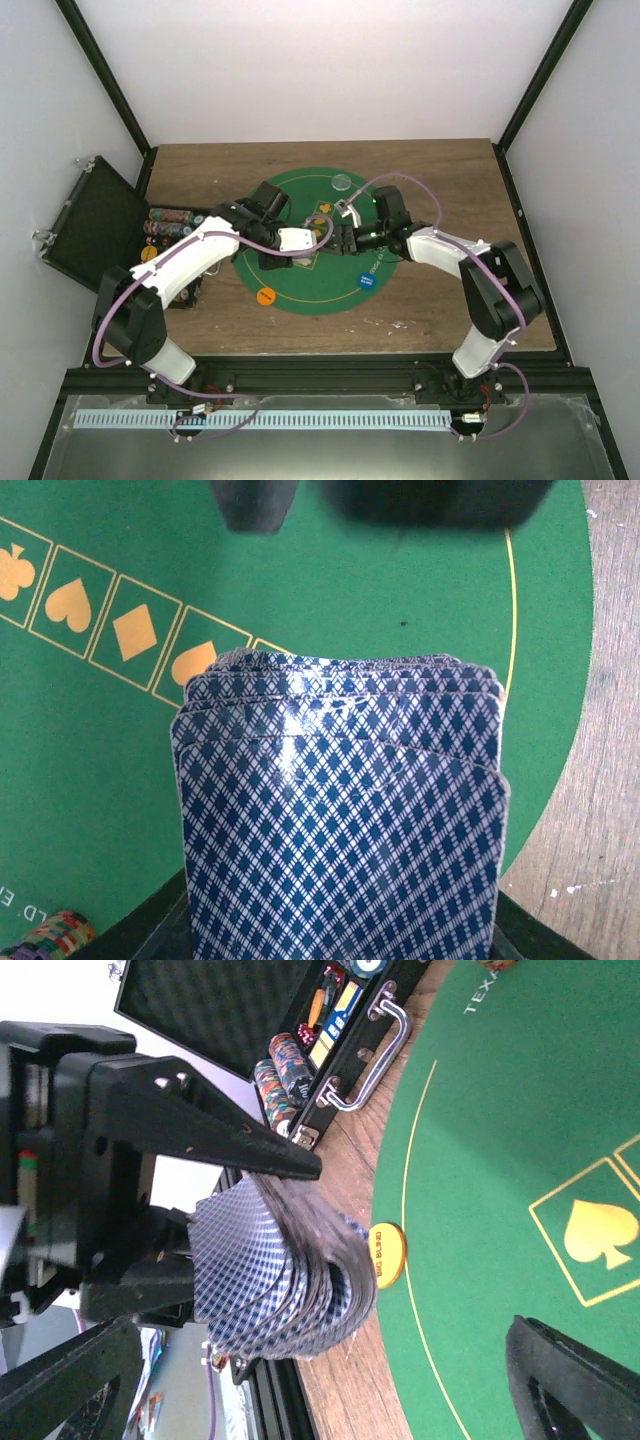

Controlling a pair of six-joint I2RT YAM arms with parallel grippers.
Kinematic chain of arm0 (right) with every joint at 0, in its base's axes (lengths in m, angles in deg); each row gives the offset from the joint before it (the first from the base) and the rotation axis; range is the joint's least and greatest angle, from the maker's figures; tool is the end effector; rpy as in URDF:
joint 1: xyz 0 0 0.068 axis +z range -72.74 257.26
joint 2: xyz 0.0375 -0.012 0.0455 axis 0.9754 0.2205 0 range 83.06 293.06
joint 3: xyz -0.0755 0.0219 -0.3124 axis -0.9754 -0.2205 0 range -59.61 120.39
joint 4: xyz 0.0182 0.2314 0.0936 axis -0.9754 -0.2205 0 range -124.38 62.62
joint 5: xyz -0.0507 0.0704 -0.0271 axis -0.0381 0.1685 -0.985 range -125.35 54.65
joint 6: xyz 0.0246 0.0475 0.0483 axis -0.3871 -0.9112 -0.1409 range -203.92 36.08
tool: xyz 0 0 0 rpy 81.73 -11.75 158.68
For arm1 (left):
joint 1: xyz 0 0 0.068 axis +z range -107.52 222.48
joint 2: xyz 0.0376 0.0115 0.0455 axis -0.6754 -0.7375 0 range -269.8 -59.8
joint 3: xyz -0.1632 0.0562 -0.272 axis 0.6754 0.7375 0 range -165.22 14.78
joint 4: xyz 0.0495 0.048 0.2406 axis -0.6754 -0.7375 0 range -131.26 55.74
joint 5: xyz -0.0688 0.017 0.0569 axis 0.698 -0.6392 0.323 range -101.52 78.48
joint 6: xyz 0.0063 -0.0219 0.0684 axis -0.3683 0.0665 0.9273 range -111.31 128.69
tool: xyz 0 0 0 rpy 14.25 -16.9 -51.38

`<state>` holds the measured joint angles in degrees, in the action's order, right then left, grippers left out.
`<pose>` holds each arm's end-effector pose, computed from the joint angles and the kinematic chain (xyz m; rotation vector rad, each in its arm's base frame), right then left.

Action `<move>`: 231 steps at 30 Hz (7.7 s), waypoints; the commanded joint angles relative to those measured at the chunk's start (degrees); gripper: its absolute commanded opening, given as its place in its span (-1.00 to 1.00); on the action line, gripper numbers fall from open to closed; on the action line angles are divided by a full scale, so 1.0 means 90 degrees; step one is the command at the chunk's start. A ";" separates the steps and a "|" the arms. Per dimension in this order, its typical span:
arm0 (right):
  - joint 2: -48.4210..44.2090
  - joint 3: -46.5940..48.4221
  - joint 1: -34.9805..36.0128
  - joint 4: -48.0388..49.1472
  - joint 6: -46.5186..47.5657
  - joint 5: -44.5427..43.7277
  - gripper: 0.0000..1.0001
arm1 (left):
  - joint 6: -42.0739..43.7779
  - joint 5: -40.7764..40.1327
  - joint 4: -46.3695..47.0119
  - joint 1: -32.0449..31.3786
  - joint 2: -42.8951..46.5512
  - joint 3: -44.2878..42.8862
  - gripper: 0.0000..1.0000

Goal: Distribute texas hold em gaming equipment

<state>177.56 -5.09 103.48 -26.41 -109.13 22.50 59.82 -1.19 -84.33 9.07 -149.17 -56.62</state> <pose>0.2862 0.1972 0.2569 -0.6181 2.2643 1.5994 0.2498 -0.1776 0.2904 1.8728 1.9889 -0.1621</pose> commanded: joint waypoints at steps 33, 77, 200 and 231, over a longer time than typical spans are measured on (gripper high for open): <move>0.1537 0.1319 0.0571 0.1250 -0.0566 0.1430 -0.88 | 0.0057 -0.0159 0.0146 0.0082 -0.0178 -0.0325 0.36; 0.0859 0.1260 0.0331 -0.0571 0.0605 -0.0360 -0.33 | 0.0050 0.0327 0.0484 0.0248 -0.0093 0.0009 -0.02; -0.1026 0.1745 -0.1619 -0.3641 0.2481 -0.2694 -0.99 | -0.1044 -0.0243 0.0287 0.1346 0.0314 0.0437 0.00; -0.1007 0.1544 -0.1050 -0.3826 0.3156 -0.1492 -0.99 | -0.1238 -0.0306 0.0187 0.1349 0.0310 0.0395 0.00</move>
<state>168.84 11.11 89.99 -63.52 -79.65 2.17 49.16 -3.07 -82.05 20.99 -147.35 -52.92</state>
